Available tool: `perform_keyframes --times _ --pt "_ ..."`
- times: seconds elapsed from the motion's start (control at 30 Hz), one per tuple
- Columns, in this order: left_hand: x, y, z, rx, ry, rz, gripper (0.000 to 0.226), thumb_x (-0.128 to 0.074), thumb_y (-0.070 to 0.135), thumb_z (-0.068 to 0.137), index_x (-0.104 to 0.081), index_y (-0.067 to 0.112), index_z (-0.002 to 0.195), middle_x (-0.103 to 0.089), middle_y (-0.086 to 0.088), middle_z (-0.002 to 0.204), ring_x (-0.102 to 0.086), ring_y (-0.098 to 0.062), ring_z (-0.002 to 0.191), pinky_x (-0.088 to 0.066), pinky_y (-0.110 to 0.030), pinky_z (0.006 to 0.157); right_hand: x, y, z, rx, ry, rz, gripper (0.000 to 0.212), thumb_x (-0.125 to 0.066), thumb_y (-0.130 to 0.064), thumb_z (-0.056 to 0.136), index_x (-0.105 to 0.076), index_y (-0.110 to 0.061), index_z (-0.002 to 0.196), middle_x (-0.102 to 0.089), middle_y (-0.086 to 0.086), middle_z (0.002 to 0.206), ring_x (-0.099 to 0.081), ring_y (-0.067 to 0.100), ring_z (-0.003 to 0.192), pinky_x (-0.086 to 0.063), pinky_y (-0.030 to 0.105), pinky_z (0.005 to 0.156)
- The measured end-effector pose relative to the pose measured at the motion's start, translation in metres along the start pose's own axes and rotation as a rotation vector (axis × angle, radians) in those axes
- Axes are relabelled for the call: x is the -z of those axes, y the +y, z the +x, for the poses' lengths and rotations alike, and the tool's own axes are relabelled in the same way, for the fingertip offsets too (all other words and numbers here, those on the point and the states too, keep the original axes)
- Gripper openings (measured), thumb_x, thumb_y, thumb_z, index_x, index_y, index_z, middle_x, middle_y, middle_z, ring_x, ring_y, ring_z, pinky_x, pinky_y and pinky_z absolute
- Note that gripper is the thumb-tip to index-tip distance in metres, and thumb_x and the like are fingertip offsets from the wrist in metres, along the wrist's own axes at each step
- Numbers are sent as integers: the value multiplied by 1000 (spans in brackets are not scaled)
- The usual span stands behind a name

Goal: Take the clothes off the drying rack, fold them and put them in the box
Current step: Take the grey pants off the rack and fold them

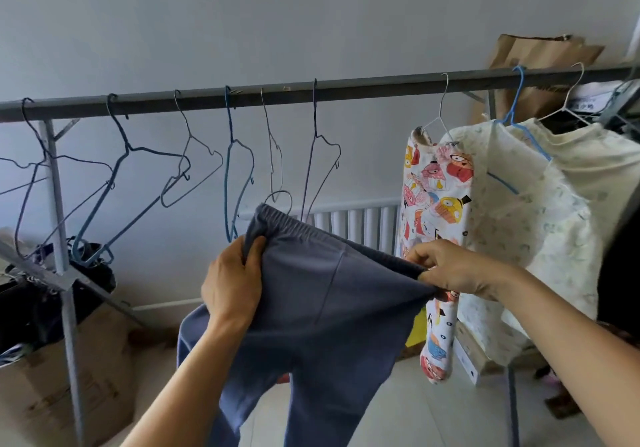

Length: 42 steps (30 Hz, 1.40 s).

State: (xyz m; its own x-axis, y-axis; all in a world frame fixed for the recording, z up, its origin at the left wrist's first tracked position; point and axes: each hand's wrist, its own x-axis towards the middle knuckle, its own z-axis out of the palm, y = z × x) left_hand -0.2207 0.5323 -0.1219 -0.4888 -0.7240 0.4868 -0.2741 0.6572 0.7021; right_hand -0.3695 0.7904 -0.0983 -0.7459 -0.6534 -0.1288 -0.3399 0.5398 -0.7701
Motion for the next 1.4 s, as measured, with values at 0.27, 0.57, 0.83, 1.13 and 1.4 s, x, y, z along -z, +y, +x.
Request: perform_keyframes --times 0.27,0.57,0.83,1.13,1.4 --pt "3 10 3 -170 144 7 34 -45 39 101 -46 16 75 -59 -11 63 -54 -39 62 -32 -35 59 -14 -12 4 24 -104 121 16 -55 3 91 -63 -9 97 -67 15 89 -63 23 72 -58 35 63" --pt "6 3 4 60 204 -196 39 -44 37 101 -43 20 66 -51 3 63 -51 -30 67 -34 -35 62 -42 -7 11 54 70 303 18 -60 4 88 -66 -8 100 -71 15 98 -68 29 92 -60 35 71" --pt "3 24 -9 -76 162 -185 30 -40 38 103 -49 19 80 -63 -7 77 -58 -34 73 -40 -37 63 -52 -3 3 336 17 878 61 -69 17 69 -56 -9 123 -67 6 98 -66 19 91 -58 29 75" --pt "-20 37 3 -54 84 -155 31 -37 35 104 -53 11 91 -67 -15 93 -60 -36 86 -35 -35 65 -13 -10 0 374 257 507 48 -59 16 72 -67 -16 105 -65 6 88 -63 17 75 -52 34 62" --pt "-33 33 -24 -63 61 -161 28 -36 31 105 -50 9 96 -62 -12 88 -57 -34 81 -33 -34 66 -13 0 -16 216 51 506 25 -73 -24 82 -71 -5 98 -64 11 78 -37 15 41 -22 17 36"
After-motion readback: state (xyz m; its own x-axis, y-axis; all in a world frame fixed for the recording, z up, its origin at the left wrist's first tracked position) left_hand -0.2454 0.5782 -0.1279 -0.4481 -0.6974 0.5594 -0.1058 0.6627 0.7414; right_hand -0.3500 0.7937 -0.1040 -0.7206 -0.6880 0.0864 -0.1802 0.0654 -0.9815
